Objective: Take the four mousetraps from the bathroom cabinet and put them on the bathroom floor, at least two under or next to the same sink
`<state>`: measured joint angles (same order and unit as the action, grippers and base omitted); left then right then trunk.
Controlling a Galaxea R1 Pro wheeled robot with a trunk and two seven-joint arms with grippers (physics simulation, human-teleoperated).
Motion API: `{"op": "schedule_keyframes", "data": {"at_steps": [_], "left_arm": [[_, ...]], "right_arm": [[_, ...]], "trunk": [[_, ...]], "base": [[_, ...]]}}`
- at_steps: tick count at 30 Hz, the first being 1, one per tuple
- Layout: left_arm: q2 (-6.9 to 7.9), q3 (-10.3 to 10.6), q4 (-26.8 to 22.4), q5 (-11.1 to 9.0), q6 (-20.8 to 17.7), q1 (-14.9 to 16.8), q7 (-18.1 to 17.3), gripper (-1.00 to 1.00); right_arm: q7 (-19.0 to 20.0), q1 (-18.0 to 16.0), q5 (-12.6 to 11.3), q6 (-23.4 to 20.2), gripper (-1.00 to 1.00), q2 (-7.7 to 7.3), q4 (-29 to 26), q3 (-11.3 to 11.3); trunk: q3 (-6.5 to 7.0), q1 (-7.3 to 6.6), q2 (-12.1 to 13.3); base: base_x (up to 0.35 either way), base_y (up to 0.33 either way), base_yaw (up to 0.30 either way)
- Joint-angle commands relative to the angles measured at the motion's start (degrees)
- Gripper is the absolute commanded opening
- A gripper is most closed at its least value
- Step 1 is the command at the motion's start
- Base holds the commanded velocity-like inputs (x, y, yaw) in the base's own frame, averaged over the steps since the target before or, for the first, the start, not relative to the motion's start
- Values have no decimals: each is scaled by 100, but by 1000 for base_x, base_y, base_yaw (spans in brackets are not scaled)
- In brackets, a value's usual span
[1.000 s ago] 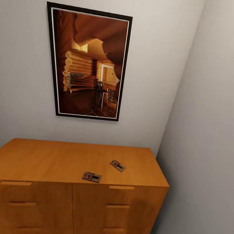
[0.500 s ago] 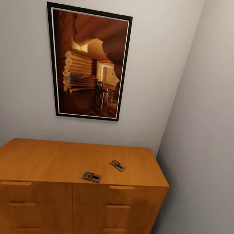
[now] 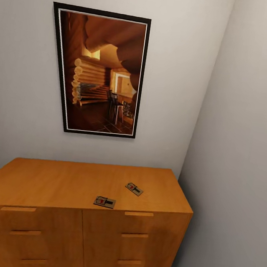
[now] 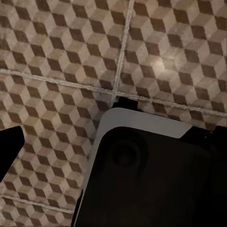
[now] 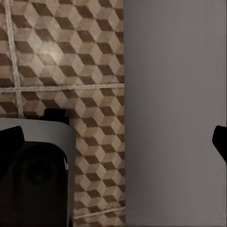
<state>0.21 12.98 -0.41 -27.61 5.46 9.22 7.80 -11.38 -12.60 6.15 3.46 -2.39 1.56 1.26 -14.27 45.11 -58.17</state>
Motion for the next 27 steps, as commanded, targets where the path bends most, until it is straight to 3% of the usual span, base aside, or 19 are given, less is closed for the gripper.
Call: {"op": "schedule_keyframes", "data": {"at_steps": [1, 4, 11, 17, 27], "left_arm": [[33, 82, -3, -11, 44, -31, 25, 100], [130, 173, -4, 82, 13, -129, 12, 100], [356, 371, -1, 300, -122, -358, 0, 100], [372, 393, 5, 391, -146, -555, -1, 100], [353, 419, -181, 474, -323, -734, -22, 100]], "right_arm": [[-30, 26, 68, -16, 100, -33, -17, 20], [-39, 123, 126, -112, 100, -114, -112, 65], [-34, 350, 157, -336, 100, -92, -304, 96], [-28, 531, 126, -529, 100, -118, -320, 95], [91, 481, 179, -850, 100, -101, -495, 124]], "trunk": [[-7, 0, -5], [-7, 0, -5], [-7, 0, -5], [-7, 0, -5], [-7, 0, -5]], "base": [[0, 0, 0], [0, 0, 0], [0, 0, 0], [0, 0, 0], [0, 0, 0]]}}
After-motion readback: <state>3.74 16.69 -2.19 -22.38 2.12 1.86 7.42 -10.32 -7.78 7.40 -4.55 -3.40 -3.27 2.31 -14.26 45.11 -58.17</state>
